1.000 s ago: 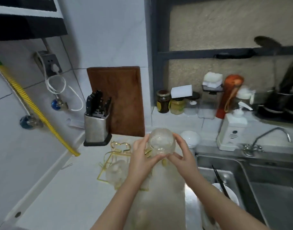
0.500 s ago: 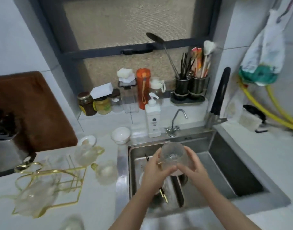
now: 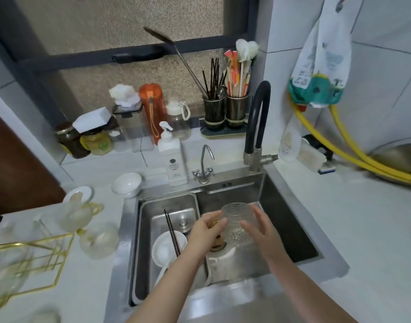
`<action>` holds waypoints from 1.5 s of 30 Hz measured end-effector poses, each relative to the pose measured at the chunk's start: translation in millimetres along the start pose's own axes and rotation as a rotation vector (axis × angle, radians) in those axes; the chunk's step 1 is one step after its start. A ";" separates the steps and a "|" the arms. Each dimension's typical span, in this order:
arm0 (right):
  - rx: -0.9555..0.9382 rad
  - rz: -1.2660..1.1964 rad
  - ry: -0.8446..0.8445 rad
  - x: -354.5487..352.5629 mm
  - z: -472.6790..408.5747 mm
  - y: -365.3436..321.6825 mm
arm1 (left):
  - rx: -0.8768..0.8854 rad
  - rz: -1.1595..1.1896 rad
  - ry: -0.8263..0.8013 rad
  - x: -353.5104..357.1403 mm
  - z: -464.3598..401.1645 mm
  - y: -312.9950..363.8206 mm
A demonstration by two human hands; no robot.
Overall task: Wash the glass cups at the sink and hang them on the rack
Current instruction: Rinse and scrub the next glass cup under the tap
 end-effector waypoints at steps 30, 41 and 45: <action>0.640 0.127 0.098 -4.0 -67.0 35.8 | -0.138 -0.748 -0.200 21.1 -99.6 33.1; 0.724 0.271 0.016 -19.0 -90.8 32.1 | -0.388 -0.523 -0.183 30.9 -103.4 18.5; 0.680 0.269 -0.029 -20.8 -104.2 29.3 | -0.376 -0.456 -0.135 34.1 -108.6 14.7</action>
Point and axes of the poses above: each hand's wrist, its own z-axis away from the middle knuckle, its own x-axis out of the palm, y = z × x, the point moved 6 cm from there along -z, towards the middle knuckle, and after that the axes turned 4 degrees about y, right-handed, at the moved point
